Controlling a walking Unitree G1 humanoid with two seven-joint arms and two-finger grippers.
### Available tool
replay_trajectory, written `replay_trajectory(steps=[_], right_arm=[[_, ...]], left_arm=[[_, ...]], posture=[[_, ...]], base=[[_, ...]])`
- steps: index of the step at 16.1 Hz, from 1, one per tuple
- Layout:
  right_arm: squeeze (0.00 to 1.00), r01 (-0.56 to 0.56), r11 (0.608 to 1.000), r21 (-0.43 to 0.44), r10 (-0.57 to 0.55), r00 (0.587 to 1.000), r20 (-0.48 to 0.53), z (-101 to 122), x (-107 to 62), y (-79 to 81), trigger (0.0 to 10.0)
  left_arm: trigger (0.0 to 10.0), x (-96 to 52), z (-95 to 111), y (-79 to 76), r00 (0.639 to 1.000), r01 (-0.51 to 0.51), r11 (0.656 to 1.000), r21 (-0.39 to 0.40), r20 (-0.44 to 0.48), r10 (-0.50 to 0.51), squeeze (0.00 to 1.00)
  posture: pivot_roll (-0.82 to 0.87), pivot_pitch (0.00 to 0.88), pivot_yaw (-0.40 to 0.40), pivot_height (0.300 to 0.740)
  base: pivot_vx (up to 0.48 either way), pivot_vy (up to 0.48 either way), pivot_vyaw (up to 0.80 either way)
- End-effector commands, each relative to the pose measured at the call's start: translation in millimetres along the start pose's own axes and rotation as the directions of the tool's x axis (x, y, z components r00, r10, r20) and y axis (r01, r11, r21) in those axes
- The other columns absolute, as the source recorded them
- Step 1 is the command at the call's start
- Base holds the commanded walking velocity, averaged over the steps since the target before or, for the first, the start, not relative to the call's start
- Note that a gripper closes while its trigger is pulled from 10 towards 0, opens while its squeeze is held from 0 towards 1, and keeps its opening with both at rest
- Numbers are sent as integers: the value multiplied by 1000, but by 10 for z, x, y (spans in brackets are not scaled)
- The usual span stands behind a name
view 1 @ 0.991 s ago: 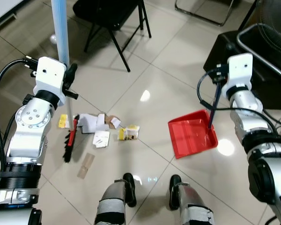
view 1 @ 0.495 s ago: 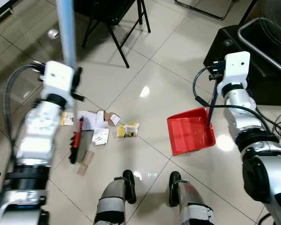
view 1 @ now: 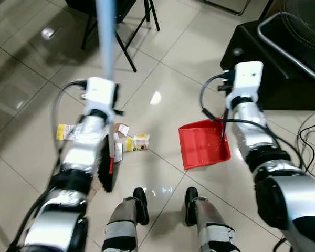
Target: Sweep floor
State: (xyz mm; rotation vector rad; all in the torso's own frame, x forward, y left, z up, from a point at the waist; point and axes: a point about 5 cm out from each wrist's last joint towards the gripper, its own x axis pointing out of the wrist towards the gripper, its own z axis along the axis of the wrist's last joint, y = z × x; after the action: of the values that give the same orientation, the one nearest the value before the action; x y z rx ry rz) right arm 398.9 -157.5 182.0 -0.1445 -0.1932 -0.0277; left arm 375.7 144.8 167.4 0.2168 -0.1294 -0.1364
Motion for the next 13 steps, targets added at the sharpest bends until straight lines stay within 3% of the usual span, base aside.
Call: replay_trajectory(steps=[1, 7, 12, 13], right_arm=[[0, -62, 994, 89, 75, 985, -156, -332, -171, 316, 10000], [0, -127, 972, 199, 157, 977, -142, -243, -176, 679, 10000], [0, -159, 961, 227, 193, 972, -136, -219, -193, 803, 10000], [0, -177, 957, 231, 211, 968, -136, -226, -210, 849, 10000]], left_arm=[[10000, 19, -19, -188, 999, 42, 999, -32, 9, -42, 0], [10000, 116, 164, -546, 989, 123, 985, -123, 92, -112, 0], [10000, 176, 329, -534, 983, 115, 980, -163, 160, -89, 0], [10000, 204, 443, -520, 977, 106, 976, -188, 201, -68, 0]], posture=[[58, 499, 96, 740], [54, 496, 85, 740], [56, 494, 78, 740], [57, 493, 76, 740]], base=[[0, 0, 0], [0, 0, 0], [0, 0, 0], [0, 0, 0]])
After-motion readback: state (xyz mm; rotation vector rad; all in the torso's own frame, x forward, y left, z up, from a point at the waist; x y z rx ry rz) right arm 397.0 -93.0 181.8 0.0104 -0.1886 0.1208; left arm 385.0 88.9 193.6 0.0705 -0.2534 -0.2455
